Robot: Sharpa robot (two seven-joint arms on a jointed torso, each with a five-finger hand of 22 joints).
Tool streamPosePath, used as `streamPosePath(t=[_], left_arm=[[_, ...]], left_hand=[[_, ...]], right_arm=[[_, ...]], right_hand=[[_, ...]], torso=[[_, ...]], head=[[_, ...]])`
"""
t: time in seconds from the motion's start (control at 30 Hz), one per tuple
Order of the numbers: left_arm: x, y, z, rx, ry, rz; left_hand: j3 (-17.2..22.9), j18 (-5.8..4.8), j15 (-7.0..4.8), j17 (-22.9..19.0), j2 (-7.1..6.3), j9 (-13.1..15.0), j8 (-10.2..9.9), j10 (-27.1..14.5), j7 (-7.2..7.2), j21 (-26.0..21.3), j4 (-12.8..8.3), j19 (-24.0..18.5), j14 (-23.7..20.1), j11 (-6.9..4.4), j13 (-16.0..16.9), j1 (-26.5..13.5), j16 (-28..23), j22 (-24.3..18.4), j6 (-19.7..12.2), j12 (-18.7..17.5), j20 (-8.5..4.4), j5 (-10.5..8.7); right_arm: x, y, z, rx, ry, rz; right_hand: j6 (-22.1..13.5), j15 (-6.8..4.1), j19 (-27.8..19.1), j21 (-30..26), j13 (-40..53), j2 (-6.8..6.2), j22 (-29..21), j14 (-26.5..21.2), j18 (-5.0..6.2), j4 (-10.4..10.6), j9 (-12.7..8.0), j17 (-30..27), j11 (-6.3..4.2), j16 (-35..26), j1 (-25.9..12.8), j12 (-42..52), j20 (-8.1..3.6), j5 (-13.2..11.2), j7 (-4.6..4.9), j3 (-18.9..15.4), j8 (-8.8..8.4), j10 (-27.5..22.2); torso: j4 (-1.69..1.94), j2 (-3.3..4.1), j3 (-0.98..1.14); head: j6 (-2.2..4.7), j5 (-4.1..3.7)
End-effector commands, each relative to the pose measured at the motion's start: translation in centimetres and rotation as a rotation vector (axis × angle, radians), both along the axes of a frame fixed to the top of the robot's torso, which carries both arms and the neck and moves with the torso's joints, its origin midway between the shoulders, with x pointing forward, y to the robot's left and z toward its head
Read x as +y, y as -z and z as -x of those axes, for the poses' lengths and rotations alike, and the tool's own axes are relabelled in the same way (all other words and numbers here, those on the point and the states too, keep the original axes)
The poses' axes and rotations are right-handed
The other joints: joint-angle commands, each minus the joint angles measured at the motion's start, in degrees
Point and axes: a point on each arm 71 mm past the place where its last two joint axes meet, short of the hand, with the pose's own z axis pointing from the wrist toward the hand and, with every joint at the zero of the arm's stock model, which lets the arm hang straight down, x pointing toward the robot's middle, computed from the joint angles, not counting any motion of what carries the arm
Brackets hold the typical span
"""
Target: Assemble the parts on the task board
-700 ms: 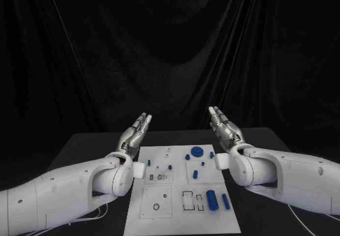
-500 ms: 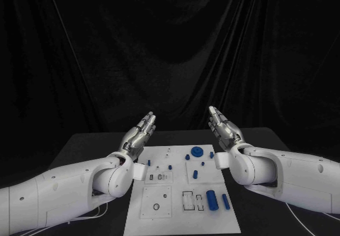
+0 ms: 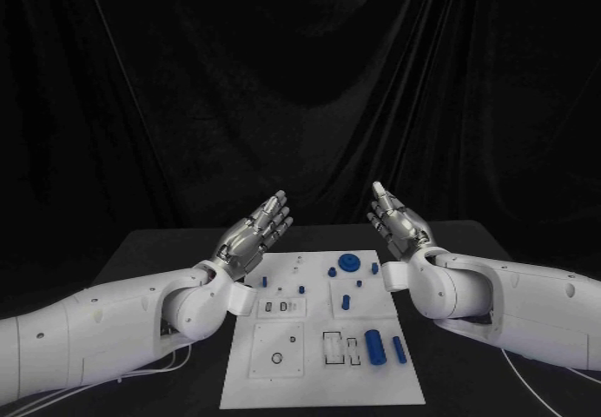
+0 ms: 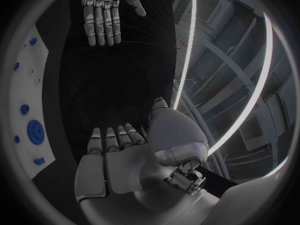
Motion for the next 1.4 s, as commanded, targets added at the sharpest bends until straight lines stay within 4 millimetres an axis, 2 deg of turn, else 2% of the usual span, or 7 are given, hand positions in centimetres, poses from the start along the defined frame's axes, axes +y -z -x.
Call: streamPosePath(t=[0.03, 0.17, 0.27, 0.77, 0.93, 1.07, 1.4], left_arm=[[0.6, -1.0, 0.1, -0.073, 0.026, 0.133], [1.5, -1.0, 0.2, -0.065, 0.025, 0.132], [2.4, -0.9, 0.2, -0.058, 0.024, 0.129], [5.5, -0.8, 0.1, -0.052, -0.033, 0.092], [6.3, -1.0, 0.4, -0.056, -0.05, 0.089], [6.6, -1.1, 0.6, -0.058, -0.059, 0.087], [6.9, -1.3, 1.1, -0.055, -0.065, 0.086]], left_hand=[[-0.3, 1.26, -2.25, -0.1, -0.02, 0.1, 0.3, -0.1, 0.03, -0.2, 0.1, 0.0, 0.1, -0.43, -0.1, 0.7, -0.2, -0.1, 0.6, -0.2, 0.64, 0.24], [-0.3, 1.6, -1.85, -0.1, -0.13, 0.1, 0.4, -0.1, 0.17, -0.2, 0.1, 0.0, 0.1, -0.37, -0.1, 1.3, -0.2, -0.1, 1.0, -0.2, 1.5, 0.23], [-0.3, 1.95, -0.94, -0.1, -0.08, 0.2, 0.4, -0.1, 0.21, -0.2, 0.1, 0.0, 0.1, -0.24, -0.1, 2.0, -0.2, -0.1, 1.3, -0.2, 2.74, 0.36], [-0.6, 2.13, 2.79, -0.1, -0.18, 0.6, 1.0, -0.1, 1.25, -0.2, 0.1, 0.0, 0.1, 0.62, -0.1, 4.5, -0.2, -0.1, 4.1, -0.2, 6.28, 3.46], [-0.4, 2.12, 3.6, -0.1, -0.15, 0.7, 1.2, -0.1, 1.47, -0.2, 0.1, 0.0, 0.1, 0.72, -0.1, 5.6, -0.2, -0.1, 5.0, -0.2, 7.14, 5.11], [-0.3, 2.16, 3.79, -0.1, -0.2, 0.7, 1.3, -0.1, 1.6, -0.2, 0.1, 0.0, 0.1, 0.78, -0.1, 6.4, -0.2, -0.1, 5.5, -0.2, 7.47, 6.55], [0.7, 2.2, 4.45, -0.1, -0.39, 1.0, 2.2, -0.1, 2.47, 0.0, 0.0, 0.1, 0.1, 1.34, -0.1, 9.8, -0.2, 0.0, 7.7, -0.2, 8.22, 12.66]], right_arm=[[0.3, 0.0, 0.0, 0.022, -0.084, -0.067], [0.4, 0.0, 0.0, 0.051, -0.138, -0.093], [0.4, -0.1, -0.2, 0.106, -0.222, -0.103], [-0.9, -2.8, -2.7, -0.05, -0.512, 0.469], [-0.7, -4.6, -3.8, -0.156, -0.619, 0.854], [-0.3, -6.2, -4.7, -0.229, -0.677, 1.23], [0.5, -8.7, -6.3, -0.432, -0.615, 1.847]], right_hand=[[3.6, 6.02, 7.2, 4.8, 1.5, -0.35, 2.8, 4.6, -1.85, 0.0, 0.9, 2.0, 4.65, 4.5, 1.0, 6.0, 4.39, 1.2, 2.87, -0.6, 2.38, 3.4], [13.1, 10.83, 30.7, 18.0, 4.0, -0.94, 8.7, 29.1, -1.06, -0.4, 2.8, 6.8, 12.52, 20.0, 3.5, 19.9, 9.8, 3.1, 5.48, -0.7, 8.14, 16.5], [18.7, 9.96, 40.7, 22.7, 4.7, -1.52, 10.1, 37.4, 0.86, -1.9, 3.6, 6.9, 14.63, 22.2, 6.2, 25.2, 10.46, 5.9, 7.02, -0.3, 11.15, 24.3], [31.6, 4.18, 55.1, 28.2, 2.8, -0.93, 10.4, 55.3, 1.66, -18.3, 3.7, 5.6, 12.94, 23.2, 25.1, 26.3, 5.17, 16.3, 9.56, 6.5, 14.2, 31.8], [34.5, 1.81, 60.1, 33.6, 2.7, -1.53, 13.3, 63.2, 1.74, -18.4, 3.4, 6.2, 11.62, 25.5, 25.4, 26.3, 3.0, 8.8, 9.45, 6.8, 13.86, 35.6], [37.7, -0.77, 67.8, 38.6, 2.7, -4.06, 15.9, 73.3, 1.65, -14.2, 3.2, 8.5, 10.01, 29.9, 21.2, 25.8, 0.83, -4.9, 8.49, 4.3, 13.23, 40.9], [40.9, -4.45, 76.5, 57.4, 2.7, -7.72, 38.1, 84.6, -0.74, -13.0, 2.9, 16.3, 7.24, 38.8, 23.4, 17.4, -2.83, -3.4, 5.09, 12.5, 9.18, 44.6]], torso=[[-0.06, 0.05, -0.01], [-0.06, 0.05, -0.02], [-0.07, 0.05, -0.05], [-0.02, 0.05, -0.03], [0.11, 0.25, -0.07], [0.18, 0.54, -0.18], [0.54, 2.26, -0.47]], head=[[-0.69, 0.14], [-1.29, 0.29], [-2.85, 0.37], [-9.42, 0.41], [-9.75, 0.09], [-10.18, -0.01], [-10.13, 0.12]])
